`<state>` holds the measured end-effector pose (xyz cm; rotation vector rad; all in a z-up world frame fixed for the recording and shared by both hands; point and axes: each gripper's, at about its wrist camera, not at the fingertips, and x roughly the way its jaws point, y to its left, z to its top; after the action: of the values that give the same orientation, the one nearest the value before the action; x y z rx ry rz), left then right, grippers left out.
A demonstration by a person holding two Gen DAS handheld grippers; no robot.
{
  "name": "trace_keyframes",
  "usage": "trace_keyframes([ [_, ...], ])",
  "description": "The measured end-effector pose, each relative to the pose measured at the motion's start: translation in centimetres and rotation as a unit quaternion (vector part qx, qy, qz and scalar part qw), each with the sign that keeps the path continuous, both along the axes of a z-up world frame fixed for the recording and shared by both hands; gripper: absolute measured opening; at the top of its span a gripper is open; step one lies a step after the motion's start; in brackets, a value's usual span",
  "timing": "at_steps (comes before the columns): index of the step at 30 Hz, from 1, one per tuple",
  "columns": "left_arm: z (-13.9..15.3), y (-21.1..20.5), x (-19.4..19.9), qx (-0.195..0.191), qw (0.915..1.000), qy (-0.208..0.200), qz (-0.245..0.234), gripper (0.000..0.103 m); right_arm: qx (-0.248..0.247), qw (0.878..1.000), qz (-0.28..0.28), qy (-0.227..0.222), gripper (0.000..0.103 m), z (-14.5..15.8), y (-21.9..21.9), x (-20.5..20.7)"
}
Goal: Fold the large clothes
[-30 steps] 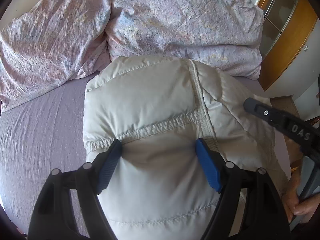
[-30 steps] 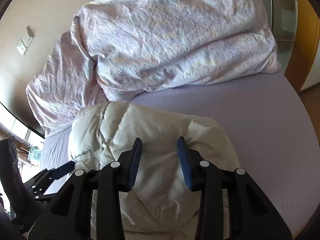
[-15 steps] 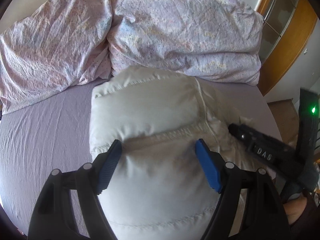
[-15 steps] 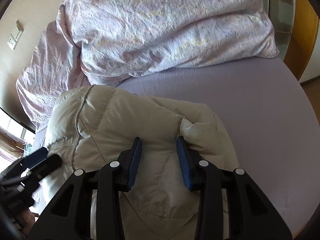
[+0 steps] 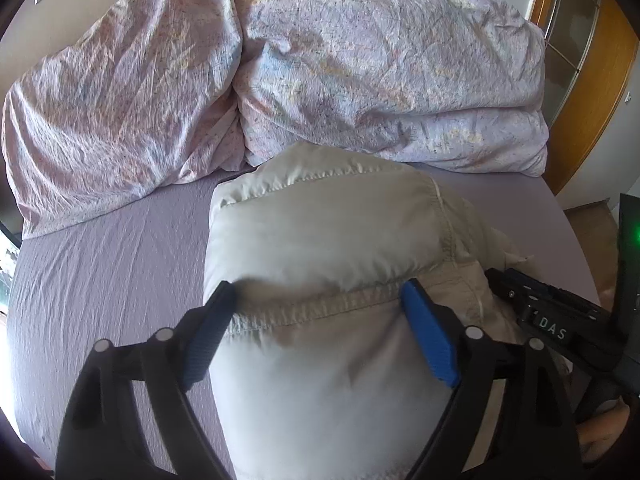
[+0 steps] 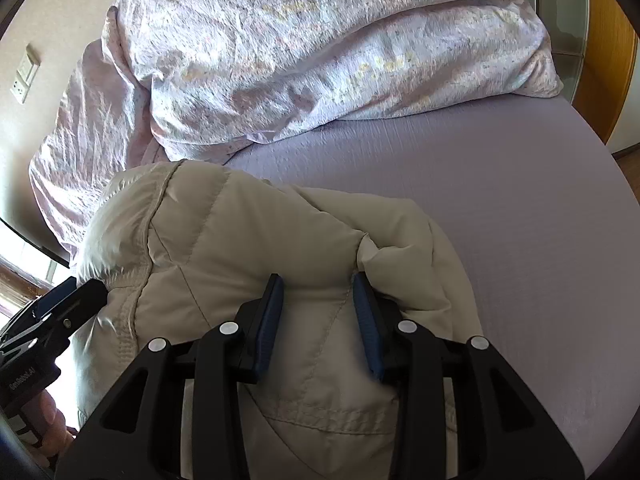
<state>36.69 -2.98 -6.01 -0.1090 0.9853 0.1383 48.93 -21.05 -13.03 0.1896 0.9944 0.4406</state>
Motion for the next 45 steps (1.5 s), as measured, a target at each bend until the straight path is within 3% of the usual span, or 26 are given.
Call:
trace_keyframes([
  [26,-3.1,0.5,2.6,0.009,0.9997,0.006,0.023,0.099,0.009,1.0,0.003,-0.001,0.038,-1.7,1.0,1.8],
  [45,-3.9,0.8,3.0,0.012,0.9995,-0.009,0.027,0.101,0.016,0.999,-0.012,-0.035,0.038,-2.0,1.1,1.4],
])
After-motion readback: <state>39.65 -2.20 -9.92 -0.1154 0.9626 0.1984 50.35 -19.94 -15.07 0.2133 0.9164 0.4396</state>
